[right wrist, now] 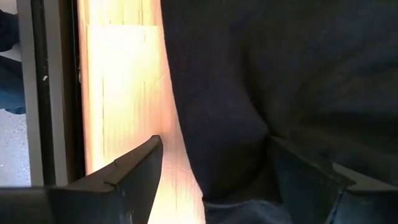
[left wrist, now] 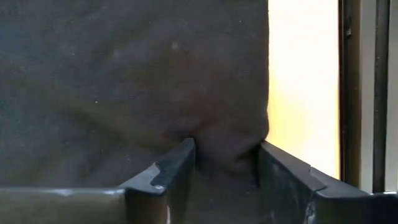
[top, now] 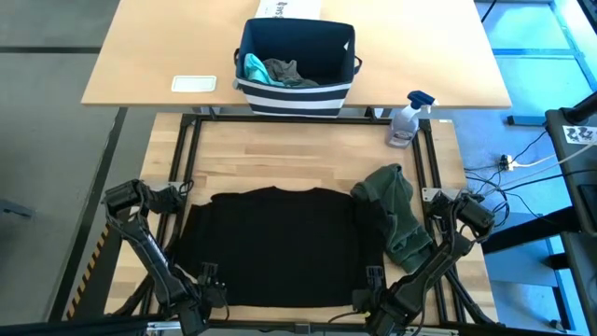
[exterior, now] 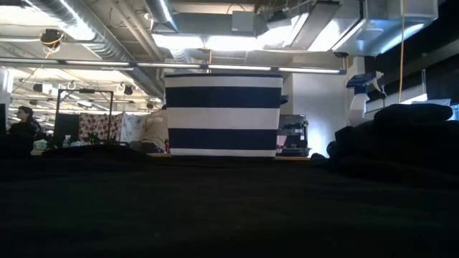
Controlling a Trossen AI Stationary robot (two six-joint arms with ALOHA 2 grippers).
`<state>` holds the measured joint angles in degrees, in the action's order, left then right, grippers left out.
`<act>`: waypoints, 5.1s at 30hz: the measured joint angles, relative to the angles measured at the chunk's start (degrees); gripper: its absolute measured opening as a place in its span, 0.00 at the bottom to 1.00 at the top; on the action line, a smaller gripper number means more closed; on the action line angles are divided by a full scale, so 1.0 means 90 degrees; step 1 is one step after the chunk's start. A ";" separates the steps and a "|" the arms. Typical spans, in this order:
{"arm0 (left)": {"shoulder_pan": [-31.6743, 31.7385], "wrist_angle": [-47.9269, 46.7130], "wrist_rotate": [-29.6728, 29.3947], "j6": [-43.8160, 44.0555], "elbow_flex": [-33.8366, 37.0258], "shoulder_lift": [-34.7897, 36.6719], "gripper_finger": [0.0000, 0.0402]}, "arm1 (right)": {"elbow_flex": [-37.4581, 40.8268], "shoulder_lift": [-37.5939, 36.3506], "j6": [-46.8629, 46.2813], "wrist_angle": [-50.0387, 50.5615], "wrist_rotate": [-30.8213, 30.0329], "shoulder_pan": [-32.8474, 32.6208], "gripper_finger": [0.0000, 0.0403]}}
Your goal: Fold Laundry from Bin
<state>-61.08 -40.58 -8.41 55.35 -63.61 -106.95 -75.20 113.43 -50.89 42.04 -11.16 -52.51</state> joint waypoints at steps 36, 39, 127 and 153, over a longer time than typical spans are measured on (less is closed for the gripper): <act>0.0623 -0.0605 -0.0453 -0.0452 0.0041 0.2640 0.46 | -0.1195 -0.1284 0.0713 0.1583 -0.0753 0.0474 0.68; 0.0950 -0.0657 -0.1040 -0.0860 0.0039 0.3351 0.46 | -0.1194 -0.1731 0.0837 0.1704 -0.1145 0.0764 0.59; 0.6564 0.6566 -0.0056 -0.4767 0.7021 1.0306 0.20 | 0.8267 -1.2199 0.4359 -0.4976 -0.0637 0.4214 0.06; 0.6564 0.6569 -0.0056 -0.4766 0.7021 1.0304 0.20 | 0.8267 -1.2203 0.4359 -0.4990 -0.0641 0.4214 0.06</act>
<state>-2.00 18.55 -8.91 12.46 -0.43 -14.22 -0.80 3.60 -11.66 -2.87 -16.93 -14.59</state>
